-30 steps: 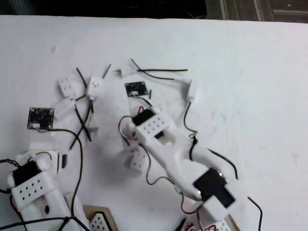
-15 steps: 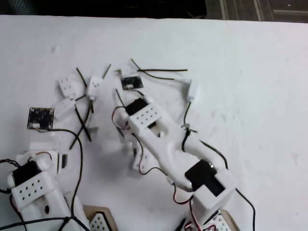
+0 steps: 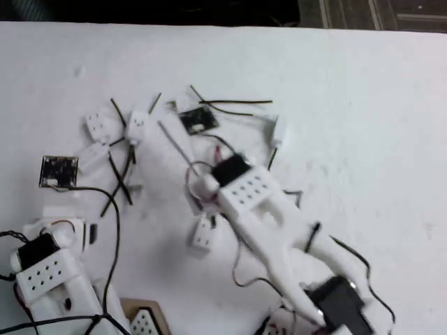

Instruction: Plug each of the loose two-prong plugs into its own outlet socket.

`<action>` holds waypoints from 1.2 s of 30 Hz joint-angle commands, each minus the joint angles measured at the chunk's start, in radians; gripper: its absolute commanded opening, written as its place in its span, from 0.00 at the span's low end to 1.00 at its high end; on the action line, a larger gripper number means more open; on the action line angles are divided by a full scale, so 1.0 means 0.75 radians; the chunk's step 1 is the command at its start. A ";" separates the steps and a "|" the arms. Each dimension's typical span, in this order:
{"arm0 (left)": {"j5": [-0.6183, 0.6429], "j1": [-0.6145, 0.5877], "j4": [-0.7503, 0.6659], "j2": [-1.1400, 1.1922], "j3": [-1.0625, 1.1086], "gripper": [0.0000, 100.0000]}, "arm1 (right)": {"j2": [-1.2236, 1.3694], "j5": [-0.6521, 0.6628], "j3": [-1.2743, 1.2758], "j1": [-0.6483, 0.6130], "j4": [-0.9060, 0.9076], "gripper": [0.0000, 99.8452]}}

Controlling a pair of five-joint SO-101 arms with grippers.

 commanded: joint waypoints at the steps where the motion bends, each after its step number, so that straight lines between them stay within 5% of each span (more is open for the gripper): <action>1: 0.016 0.107 -0.006 -0.024 -0.027 0.24 | -0.279 0.018 0.123 0.089 -0.107 0.02; 17: 0.227 1.046 0.284 0.050 -0.245 0.25 | -1.159 0.008 0.497 0.445 -0.128 0.02; 26: 0.413 1.265 0.387 0.596 -0.622 0.30 | -1.261 0.010 0.552 0.547 -0.152 0.02; 36: 0.669 1.507 0.325 0.674 -0.673 0.30 | -1.269 0.018 0.552 0.631 -0.154 0.02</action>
